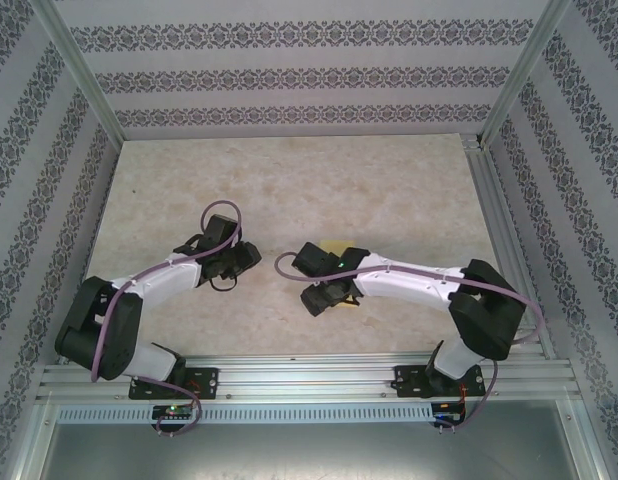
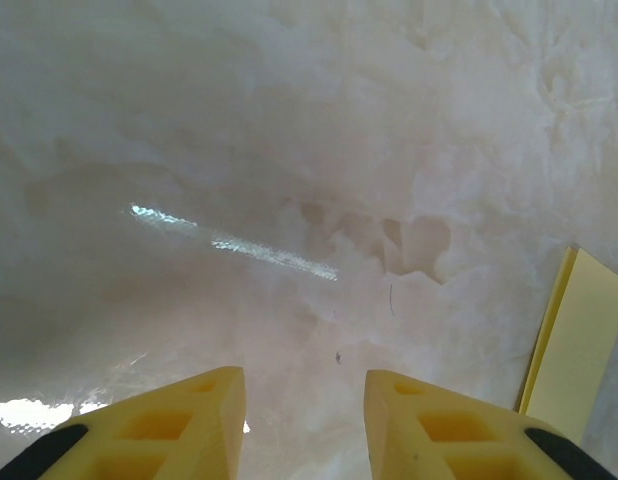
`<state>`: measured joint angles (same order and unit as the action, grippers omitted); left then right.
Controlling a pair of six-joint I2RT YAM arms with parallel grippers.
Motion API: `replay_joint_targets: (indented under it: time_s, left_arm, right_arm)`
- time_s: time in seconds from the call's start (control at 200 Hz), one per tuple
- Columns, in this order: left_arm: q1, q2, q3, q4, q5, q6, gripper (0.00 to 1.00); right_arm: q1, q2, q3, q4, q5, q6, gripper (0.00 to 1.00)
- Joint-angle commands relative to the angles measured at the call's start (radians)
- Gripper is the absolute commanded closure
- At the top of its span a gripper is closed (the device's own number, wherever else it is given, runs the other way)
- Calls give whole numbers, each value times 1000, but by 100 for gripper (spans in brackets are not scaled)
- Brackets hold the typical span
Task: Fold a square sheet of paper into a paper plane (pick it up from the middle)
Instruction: Fold the triangle a second time at the center of the table.
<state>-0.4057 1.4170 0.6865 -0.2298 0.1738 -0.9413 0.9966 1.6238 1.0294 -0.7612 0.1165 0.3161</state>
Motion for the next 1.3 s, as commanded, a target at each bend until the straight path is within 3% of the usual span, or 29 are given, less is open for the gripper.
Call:
replay_joint_targets:
  time_s: [0.0, 0.3, 0.764, 0.859, 1.184, 1.294]
  left_arm:
    - [15, -40, -16, 20, 16, -14, 62]
    - [24, -71, -39, 8, 8, -15, 62]
    - [26, -77, -46, 9, 11, -19, 61]
    - [26, -79, -46, 7, 12, -19, 61]
    - [26, -68, -26, 17, 43, -4, 60]
    - [26, -58, -17, 25, 62, 2, 60]
  right_arm:
    - [30, 64, 45, -57, 113, 13, 33]
    - [36, 167, 108, -58, 171, 13, 36]
    - [33, 122, 109, -101, 222, 29, 48]
    - [35, 104, 110, -106, 218, 36, 53]
    - [-11, 50, 62, -54, 155, 31, 89]
    - [-49, 23, 38, -17, 96, 19, 94]
